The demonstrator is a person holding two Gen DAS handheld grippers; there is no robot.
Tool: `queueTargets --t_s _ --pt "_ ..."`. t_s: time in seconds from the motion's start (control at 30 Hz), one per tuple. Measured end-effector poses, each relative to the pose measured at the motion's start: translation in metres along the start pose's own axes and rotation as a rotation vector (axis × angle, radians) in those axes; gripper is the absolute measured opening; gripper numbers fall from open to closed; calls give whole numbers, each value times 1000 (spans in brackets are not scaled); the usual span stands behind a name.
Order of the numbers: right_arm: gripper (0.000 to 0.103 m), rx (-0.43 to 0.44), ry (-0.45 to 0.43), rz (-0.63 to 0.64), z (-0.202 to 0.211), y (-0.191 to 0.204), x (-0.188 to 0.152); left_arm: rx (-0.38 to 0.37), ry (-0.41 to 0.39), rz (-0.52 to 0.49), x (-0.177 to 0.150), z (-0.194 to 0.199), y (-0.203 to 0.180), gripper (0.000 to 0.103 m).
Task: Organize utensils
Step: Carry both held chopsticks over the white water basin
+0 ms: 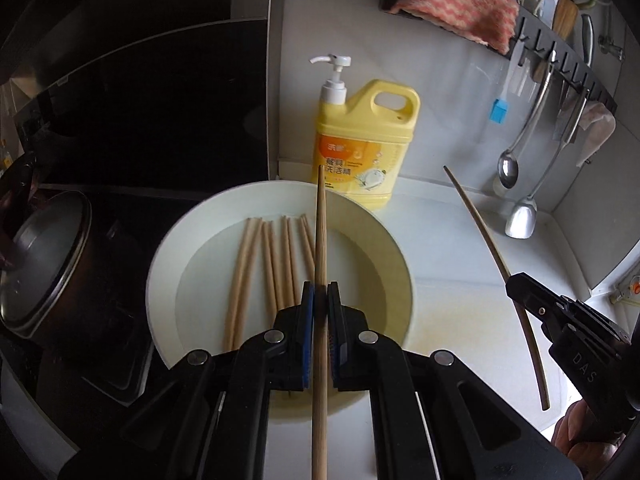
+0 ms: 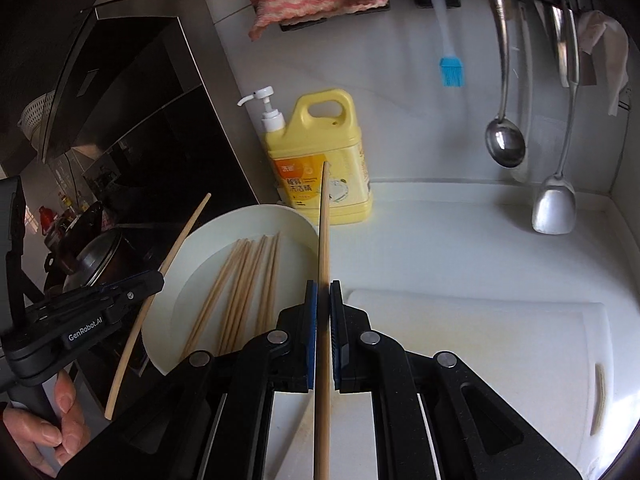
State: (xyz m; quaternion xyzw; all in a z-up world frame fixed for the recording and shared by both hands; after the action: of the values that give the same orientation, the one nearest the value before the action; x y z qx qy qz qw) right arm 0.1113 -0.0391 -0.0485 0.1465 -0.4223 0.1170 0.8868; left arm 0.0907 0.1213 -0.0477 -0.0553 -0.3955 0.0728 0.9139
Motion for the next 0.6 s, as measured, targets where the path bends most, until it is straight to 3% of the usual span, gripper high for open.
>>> queueTargets --t_s 0.27,0.6 --pt "6 12 49 16 -65 59 23 -2 51 12 23 -41 54 7" --pt "6 65 197 33 -133 82 5 26 131 68 13 -82 74 7"
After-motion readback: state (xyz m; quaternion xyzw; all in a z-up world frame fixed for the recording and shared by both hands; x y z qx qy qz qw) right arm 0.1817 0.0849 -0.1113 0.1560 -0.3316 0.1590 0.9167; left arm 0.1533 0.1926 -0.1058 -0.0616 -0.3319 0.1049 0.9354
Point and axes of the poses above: each gripper's, at about its wrist camera, not at the fingertips, and z roughly against the way its jaws point, y to its left, x to its top, the point moved 9 cm from there along -z, roughly the way its jaws point, and after that the axes turned 5 degrees about z, right-handed, at the moved point
